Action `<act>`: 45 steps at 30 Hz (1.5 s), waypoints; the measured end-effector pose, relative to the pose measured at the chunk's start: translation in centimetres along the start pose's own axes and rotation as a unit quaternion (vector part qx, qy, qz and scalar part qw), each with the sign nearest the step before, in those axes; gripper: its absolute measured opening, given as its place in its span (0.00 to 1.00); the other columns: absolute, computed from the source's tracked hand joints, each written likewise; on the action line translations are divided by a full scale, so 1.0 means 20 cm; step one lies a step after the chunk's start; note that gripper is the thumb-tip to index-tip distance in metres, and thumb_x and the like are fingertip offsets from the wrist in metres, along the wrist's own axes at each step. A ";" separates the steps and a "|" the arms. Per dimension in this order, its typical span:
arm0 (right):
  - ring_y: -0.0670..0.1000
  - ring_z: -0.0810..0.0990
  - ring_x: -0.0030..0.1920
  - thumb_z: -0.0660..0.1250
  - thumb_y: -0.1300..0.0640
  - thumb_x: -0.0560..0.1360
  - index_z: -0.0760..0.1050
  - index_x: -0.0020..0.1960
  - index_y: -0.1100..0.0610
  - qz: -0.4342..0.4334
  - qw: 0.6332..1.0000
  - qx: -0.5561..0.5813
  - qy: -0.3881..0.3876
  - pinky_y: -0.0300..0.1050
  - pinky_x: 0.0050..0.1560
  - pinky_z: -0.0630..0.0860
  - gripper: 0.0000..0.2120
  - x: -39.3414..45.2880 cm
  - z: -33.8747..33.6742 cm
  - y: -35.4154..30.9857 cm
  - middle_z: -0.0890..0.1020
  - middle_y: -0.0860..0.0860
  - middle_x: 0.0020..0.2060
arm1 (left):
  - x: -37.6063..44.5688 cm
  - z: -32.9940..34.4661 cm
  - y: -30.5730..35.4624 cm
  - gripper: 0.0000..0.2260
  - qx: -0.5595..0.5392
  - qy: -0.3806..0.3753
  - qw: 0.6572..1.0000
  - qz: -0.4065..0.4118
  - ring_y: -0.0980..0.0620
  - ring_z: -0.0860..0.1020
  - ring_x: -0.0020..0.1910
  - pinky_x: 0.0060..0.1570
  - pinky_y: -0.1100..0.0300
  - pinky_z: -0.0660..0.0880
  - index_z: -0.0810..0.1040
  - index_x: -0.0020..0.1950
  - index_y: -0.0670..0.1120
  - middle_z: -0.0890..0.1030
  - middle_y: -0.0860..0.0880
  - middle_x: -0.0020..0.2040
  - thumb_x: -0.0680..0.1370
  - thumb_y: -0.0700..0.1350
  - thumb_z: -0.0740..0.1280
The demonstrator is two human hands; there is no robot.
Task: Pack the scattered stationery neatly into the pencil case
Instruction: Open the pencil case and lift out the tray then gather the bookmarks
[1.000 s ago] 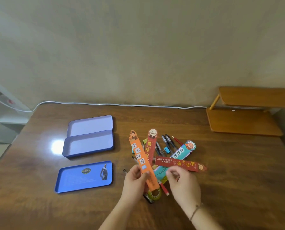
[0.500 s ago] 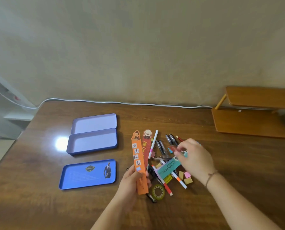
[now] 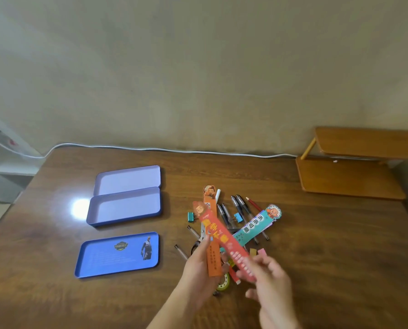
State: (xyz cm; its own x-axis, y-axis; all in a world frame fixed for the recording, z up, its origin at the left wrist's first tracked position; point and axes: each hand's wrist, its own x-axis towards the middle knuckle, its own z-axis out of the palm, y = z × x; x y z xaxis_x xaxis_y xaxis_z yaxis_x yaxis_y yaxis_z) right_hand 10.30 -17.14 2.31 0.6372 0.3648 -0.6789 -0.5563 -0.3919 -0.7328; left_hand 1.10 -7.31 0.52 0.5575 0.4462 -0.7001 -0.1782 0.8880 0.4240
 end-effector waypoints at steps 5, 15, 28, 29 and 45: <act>0.50 0.82 0.35 0.74 0.51 0.70 0.78 0.39 0.61 -0.009 0.989 -0.145 -0.014 0.40 0.31 0.74 0.13 -0.02 0.07 0.09 0.84 0.50 0.32 | -0.01 -0.02 -0.03 0.10 0.125 0.039 0.991 0.026 0.44 0.82 0.49 0.56 0.44 0.76 0.76 0.59 0.46 0.85 0.40 0.48 0.82 0.48 0.60; 0.41 0.78 0.28 0.60 0.33 0.73 0.77 0.33 0.50 -0.220 0.828 -0.515 -0.034 0.34 0.24 0.71 0.23 0.07 0.07 -0.08 0.81 0.43 0.28 | -0.01 -0.06 -0.03 0.18 0.123 0.000 0.990 0.069 0.41 0.82 0.53 0.53 0.45 0.79 0.74 0.64 0.39 0.83 0.38 0.56 0.80 0.49 0.61; 0.48 0.77 0.37 0.70 0.49 0.73 0.82 0.52 0.56 -0.036 0.960 -0.262 0.093 0.44 0.36 0.75 0.13 0.49 -0.04 -0.11 0.81 0.48 0.36 | -0.06 -0.11 0.02 0.13 0.131 -0.001 0.987 0.089 0.46 0.80 0.37 0.30 0.58 0.78 0.73 0.64 0.44 0.84 0.39 0.54 0.82 0.47 0.60; 0.48 0.76 0.36 0.70 0.51 0.74 0.82 0.52 0.57 -0.029 0.966 -0.242 0.091 0.44 0.34 0.75 0.12 0.50 -0.03 -0.11 0.81 0.49 0.37 | -0.05 -0.11 0.02 0.13 0.130 0.001 0.988 0.089 0.46 0.80 0.37 0.29 0.58 0.78 0.73 0.64 0.44 0.84 0.39 0.54 0.82 0.47 0.60; 0.45 0.68 0.25 0.64 0.62 0.77 0.78 0.42 0.63 -0.159 0.966 -0.111 -0.173 0.38 0.26 0.64 0.08 0.26 -0.18 -0.32 0.73 0.51 0.26 | -0.03 -0.06 0.02 0.15 0.219 0.025 0.974 0.050 0.45 0.84 0.46 0.35 0.57 0.78 0.76 0.61 0.49 0.85 0.44 0.52 0.79 0.54 0.62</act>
State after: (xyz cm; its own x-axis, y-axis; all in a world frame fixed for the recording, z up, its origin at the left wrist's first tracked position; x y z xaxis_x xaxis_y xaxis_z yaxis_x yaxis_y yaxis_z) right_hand 19.18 -15.79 3.58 0.5198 0.7415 -0.4243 -0.2088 -0.3713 -0.9047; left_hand -0.33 -7.01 0.44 0.5126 0.5430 -0.6652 0.1392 0.7119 0.6884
